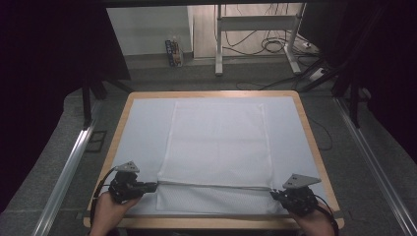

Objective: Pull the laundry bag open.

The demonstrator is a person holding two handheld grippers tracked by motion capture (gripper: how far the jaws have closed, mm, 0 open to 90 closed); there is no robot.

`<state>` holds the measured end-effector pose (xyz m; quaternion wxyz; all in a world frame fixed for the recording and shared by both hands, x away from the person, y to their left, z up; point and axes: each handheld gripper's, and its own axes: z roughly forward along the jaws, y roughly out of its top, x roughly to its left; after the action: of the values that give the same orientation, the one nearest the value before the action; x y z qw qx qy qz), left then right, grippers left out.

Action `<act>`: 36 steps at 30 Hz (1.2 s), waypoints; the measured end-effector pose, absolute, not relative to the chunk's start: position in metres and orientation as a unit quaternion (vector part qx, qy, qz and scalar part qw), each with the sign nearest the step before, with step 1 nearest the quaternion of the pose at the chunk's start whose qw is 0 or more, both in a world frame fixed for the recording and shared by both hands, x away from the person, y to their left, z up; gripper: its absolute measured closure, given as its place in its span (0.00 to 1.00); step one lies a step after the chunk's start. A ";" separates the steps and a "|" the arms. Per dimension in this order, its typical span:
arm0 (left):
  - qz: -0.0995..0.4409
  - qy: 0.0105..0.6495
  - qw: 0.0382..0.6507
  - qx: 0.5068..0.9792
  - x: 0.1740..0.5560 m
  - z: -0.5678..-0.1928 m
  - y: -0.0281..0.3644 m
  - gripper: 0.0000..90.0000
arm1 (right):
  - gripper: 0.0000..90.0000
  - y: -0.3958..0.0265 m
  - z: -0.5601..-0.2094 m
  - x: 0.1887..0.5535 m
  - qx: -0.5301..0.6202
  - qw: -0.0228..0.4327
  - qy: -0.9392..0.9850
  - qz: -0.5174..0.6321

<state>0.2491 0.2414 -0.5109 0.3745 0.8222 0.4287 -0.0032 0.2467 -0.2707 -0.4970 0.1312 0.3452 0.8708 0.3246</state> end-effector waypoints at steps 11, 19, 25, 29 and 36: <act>-0.029 0.438 0.348 0.828 0.250 -0.520 0.241 0.95 | 0.91 -0.266 -0.504 0.248 0.334 0.113 0.885 0.303; -0.044 0.435 0.334 0.835 0.246 -0.523 0.242 0.95 | 0.89 -0.263 -0.508 0.249 0.329 0.109 0.893 0.287; -0.019 0.434 0.337 0.835 0.245 -0.523 0.240 0.80 | 0.80 -0.263 -0.508 0.249 0.330 0.108 0.892 0.289; 0.001 0.426 0.337 0.839 0.245 -0.522 0.235 0.59 | 0.64 -0.263 -0.508 0.249 0.328 0.116 0.890 0.294; 0.050 0.406 0.316 0.856 0.241 -0.525 0.228 0.32 | 0.35 -0.264 -0.507 0.253 0.327 0.126 0.882 0.316</act>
<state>0.2412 0.2276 -0.5255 0.3161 0.8559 0.4063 0.0497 0.2528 -0.2638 -0.5071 0.1255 0.3272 0.8817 0.3157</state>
